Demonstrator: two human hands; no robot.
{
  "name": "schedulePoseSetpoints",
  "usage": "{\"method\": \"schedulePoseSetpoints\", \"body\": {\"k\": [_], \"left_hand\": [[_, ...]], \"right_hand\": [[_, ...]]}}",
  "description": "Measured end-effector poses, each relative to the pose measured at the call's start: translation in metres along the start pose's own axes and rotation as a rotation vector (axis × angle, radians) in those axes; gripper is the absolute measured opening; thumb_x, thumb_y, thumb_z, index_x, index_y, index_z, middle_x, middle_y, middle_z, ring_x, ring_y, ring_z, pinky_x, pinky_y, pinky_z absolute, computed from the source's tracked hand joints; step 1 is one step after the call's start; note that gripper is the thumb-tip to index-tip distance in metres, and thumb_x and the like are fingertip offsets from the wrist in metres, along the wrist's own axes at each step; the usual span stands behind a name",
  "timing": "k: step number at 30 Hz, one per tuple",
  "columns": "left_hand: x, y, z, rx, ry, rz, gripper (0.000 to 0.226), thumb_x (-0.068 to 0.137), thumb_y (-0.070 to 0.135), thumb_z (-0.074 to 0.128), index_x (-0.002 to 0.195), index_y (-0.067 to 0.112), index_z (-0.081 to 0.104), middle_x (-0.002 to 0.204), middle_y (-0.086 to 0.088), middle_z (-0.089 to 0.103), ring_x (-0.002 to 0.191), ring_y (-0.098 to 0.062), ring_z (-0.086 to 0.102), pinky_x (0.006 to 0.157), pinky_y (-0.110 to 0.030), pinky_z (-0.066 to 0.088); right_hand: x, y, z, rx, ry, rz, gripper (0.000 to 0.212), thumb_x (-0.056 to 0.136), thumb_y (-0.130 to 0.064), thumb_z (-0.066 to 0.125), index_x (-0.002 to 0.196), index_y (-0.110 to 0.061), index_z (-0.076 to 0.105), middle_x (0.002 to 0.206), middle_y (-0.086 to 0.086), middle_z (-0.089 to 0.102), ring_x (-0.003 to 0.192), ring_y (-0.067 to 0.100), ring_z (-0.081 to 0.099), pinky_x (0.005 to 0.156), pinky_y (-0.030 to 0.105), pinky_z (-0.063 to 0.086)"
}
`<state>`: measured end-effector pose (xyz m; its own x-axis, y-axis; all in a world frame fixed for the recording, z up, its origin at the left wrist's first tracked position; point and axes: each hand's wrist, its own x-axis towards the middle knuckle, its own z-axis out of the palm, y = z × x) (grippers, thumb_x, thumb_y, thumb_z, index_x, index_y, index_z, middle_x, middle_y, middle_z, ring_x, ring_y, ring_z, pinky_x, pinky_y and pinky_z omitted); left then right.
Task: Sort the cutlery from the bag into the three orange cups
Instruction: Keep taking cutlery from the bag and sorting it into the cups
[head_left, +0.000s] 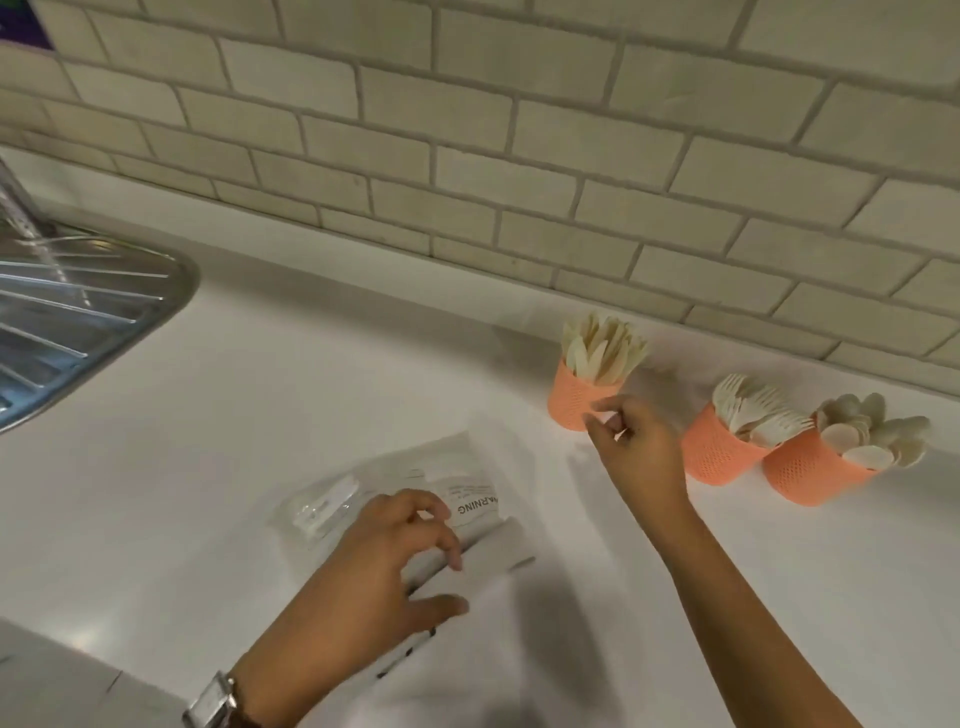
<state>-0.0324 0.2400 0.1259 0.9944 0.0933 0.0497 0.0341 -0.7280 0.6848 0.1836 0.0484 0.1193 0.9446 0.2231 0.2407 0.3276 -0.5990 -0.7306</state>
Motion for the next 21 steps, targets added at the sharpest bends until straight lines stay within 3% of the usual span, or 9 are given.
{"method": "schedulePoseSetpoints", "body": {"k": [3, 5, 7, 10, 13, 17, 21], "left_hand": [[-0.027, -0.011, 0.031, 0.337, -0.004, 0.101, 0.041, 0.045, 0.043, 0.082, 0.079, 0.047, 0.059, 0.126, 0.015, 0.04, 0.112, -0.011, 0.039, 0.089, -0.03, 0.032], [-0.035, -0.019, 0.037, 0.381, 0.073, 0.075, 0.041, 0.045, 0.025, 0.085, 0.077, 0.042, 0.066, 0.126, 0.003, 0.046, 0.108, -0.021, 0.044, 0.088, -0.034, 0.033], [-0.038, -0.025, 0.026, 0.39, 0.21, 0.047, 0.031, 0.058, 0.018, 0.075, 0.082, 0.037, 0.071, 0.124, -0.003, 0.051, 0.103, -0.023, 0.045, 0.083, -0.035, 0.042], [-0.031, -0.025, -0.002, 0.421, 0.362, -0.029, 0.05, 0.059, -0.003, 0.075, 0.101, 0.025, 0.071, 0.117, -0.007, 0.059, 0.098, -0.022, 0.043, 0.072, -0.034, 0.052], [-0.015, -0.028, -0.029, 0.463, 0.377, -0.055, 0.061, 0.067, -0.005, 0.069, 0.119, 0.024, 0.059, 0.119, 0.0, 0.056, 0.092, -0.018, 0.041, 0.066, -0.03, 0.052], [-0.001, -0.042, -0.056, 0.467, 0.254, -0.129, 0.085, 0.066, 0.002, 0.073, 0.138, 0.029, 0.037, 0.135, 0.005, 0.045, 0.093, -0.019, 0.043, 0.068, -0.027, 0.051], [0.003, -0.046, -0.073, 0.406, 0.171, -0.184, 0.094, 0.072, 0.002, 0.063, 0.146, 0.035, 0.015, 0.148, 0.01, 0.023, 0.104, -0.017, 0.039, 0.081, -0.024, 0.045]], "right_hand": [[-0.049, -0.015, -0.002, 0.135, -0.17, -0.042, 0.011, 0.083, -0.021, 0.07, 0.077, -0.029, 0.064, 0.057, -0.006, 0.052, 0.048, 0.009, 0.043, 0.053, 0.017, 0.036], [-0.075, -0.019, 0.001, 0.215, -0.273, -0.021, 0.014, 0.082, -0.02, 0.071, 0.073, -0.028, 0.063, 0.057, -0.007, 0.052, 0.047, 0.008, 0.039, 0.052, 0.019, 0.036], [-0.093, -0.019, 0.008, 0.254, -0.382, -0.019, 0.013, 0.081, -0.02, 0.072, 0.074, -0.028, 0.063, 0.056, -0.008, 0.051, 0.048, 0.007, 0.039, 0.053, 0.02, 0.036], [-0.111, -0.023, 0.023, 0.299, -0.534, -0.061, 0.012, 0.08, -0.021, 0.072, 0.073, -0.028, 0.064, 0.057, -0.007, 0.054, 0.05, 0.005, 0.041, 0.054, 0.017, 0.036], [-0.121, -0.035, 0.041, 0.268, -0.647, -0.108, 0.007, 0.08, -0.028, 0.064, 0.074, -0.033, 0.066, 0.069, -0.009, 0.064, 0.061, 0.006, 0.055, 0.061, 0.015, 0.042], [-0.119, -0.063, 0.066, 0.219, -0.63, -0.293, 0.02, 0.084, -0.031, 0.052, 0.086, -0.021, 0.07, 0.075, -0.023, 0.056, 0.077, -0.002, 0.054, 0.071, 0.008, 0.04], [-0.105, -0.102, 0.087, 0.097, -0.524, -0.506, 0.025, 0.09, -0.027, 0.045, 0.09, -0.012, 0.066, 0.088, -0.006, 0.058, 0.089, 0.005, 0.046, 0.079, 0.012, 0.035]]}}
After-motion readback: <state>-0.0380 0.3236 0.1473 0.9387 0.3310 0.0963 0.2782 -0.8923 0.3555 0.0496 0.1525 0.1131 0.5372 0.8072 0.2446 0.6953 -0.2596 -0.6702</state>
